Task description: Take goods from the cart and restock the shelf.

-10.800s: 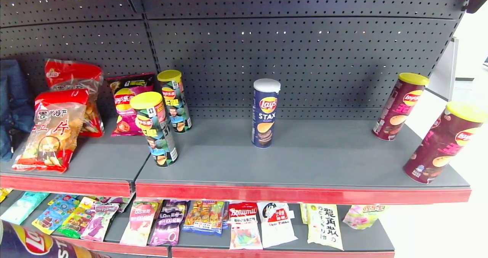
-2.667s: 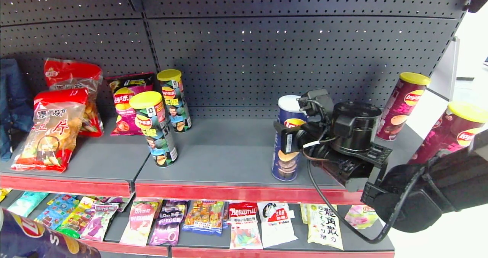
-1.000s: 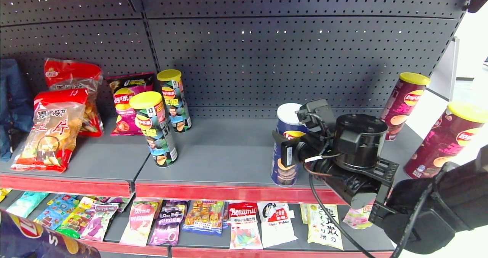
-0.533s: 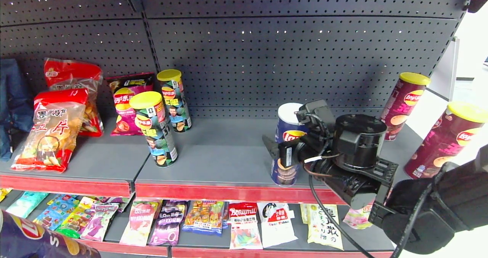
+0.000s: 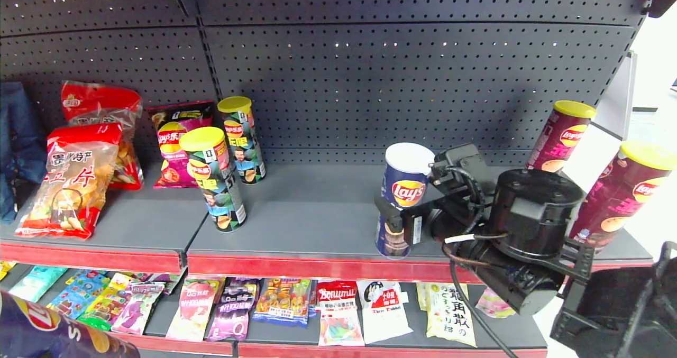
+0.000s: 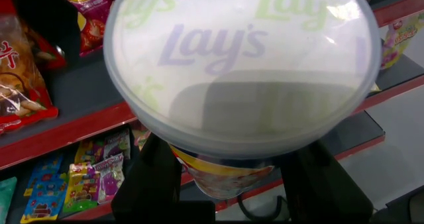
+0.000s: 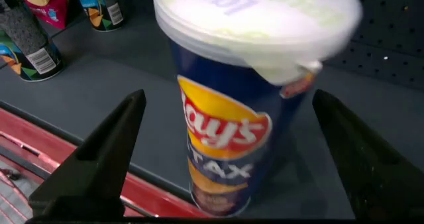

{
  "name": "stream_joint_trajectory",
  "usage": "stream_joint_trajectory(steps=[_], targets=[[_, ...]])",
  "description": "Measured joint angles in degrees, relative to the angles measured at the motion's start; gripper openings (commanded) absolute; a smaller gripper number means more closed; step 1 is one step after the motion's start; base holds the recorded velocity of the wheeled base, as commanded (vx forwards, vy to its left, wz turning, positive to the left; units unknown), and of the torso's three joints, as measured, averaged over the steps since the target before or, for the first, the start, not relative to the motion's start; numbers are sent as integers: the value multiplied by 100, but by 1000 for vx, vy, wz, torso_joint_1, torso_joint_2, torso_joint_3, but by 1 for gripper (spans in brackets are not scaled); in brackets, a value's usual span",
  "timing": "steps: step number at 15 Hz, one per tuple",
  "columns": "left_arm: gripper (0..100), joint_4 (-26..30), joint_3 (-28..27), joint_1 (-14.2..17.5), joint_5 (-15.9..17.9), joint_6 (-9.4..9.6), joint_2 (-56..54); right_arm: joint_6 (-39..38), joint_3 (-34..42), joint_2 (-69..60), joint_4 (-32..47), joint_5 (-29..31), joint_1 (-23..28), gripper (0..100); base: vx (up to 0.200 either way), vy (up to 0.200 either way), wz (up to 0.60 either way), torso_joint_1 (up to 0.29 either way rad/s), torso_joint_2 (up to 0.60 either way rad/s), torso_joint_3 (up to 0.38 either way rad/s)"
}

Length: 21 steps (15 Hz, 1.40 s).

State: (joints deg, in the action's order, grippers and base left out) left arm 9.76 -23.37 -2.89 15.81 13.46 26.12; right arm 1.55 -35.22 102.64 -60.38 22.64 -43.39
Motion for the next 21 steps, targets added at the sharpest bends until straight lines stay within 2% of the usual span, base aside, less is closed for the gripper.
stream_joint_trajectory(steps=[5,12,17,21], targets=[[0,0,5,0,0,2,-16,0,689,-733,4,0,6,100,0,0,0,0,0,0],[0,2,39,2,2,0,-22,-10,1253,-1736,2,-6,124,100,0,0,0,0,0,0],[0,9,68,0,0,0,-2,74,1362,-2371,11,0,1046,100,0,0,0,0,0,0],[0,6,69,0,22,0,26,277,1412,-2881,55,-189,2354,100,0,0,0,0,0,0]])
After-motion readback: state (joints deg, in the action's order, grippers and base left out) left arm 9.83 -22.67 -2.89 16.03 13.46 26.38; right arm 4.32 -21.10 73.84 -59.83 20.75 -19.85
